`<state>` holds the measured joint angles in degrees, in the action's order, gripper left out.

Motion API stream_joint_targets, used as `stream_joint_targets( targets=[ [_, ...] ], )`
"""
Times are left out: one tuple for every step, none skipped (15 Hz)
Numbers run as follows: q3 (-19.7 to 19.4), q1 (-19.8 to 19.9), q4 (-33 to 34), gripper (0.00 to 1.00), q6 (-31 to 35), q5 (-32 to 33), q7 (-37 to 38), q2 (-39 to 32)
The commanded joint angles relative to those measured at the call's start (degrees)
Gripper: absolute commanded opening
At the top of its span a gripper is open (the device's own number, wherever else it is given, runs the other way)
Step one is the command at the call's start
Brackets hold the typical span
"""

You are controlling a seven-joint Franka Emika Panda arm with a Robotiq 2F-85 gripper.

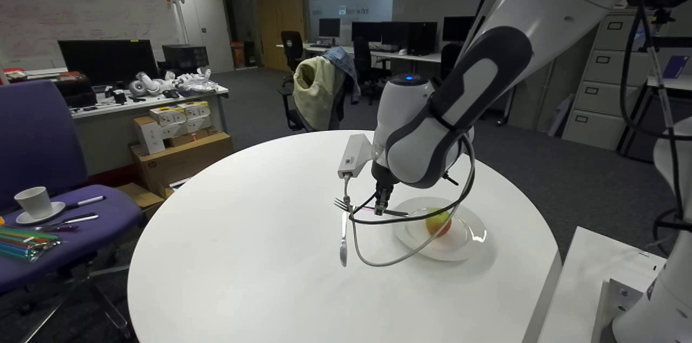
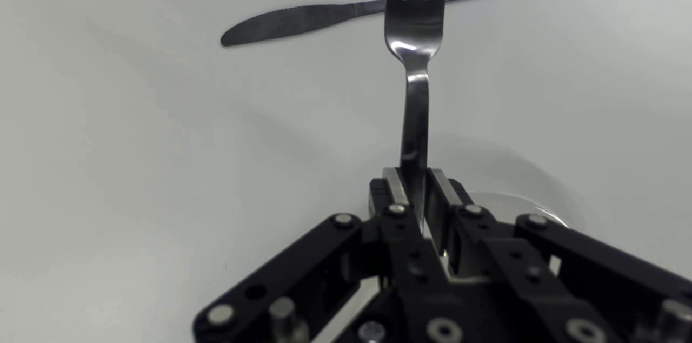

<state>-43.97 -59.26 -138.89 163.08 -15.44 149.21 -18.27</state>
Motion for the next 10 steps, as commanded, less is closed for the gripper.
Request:
stream_joint_targets(
  targets=[
    [1.5, -1.5, -0.8, 0.04, 1.2, -4.9, 0.0, -2.5],
    [1.8, -2.4, -0.6, 0.04, 1.2, -7.0, 0.0, -4.0],
    [2.9, -2.3, -0.8, 0.04, 1.3, -8.3, 0.0, -4.5],
    [3.2, -3.1, -0.7, 0.04, 1.3, -10.0, 0.0, -5.4],
    [2.8, -4.7, -1.0, 0.04, 1.7, -12.7, 0.0, -6.6],
    [1.9, -6.4, -1.2, 0.04, 2.0, -16.5, 0.0, -7.4],
    [0.2, -9.0, -1.8, 0.04, 3.1, -22.0, 0.0, -8.3],
    [-1.4, -11.4, -2.2, 0.04, 3.9, -26.8, 0.0, -9.2],
    [-2.8, -13.6, -2.6, 0.04, 4.9, -31.0, -0.1, -10.4],
    [-3.8, -15.5, -3.0, 0.04, 5.6, -34.0, -0.2, -11.1]
  ],
)
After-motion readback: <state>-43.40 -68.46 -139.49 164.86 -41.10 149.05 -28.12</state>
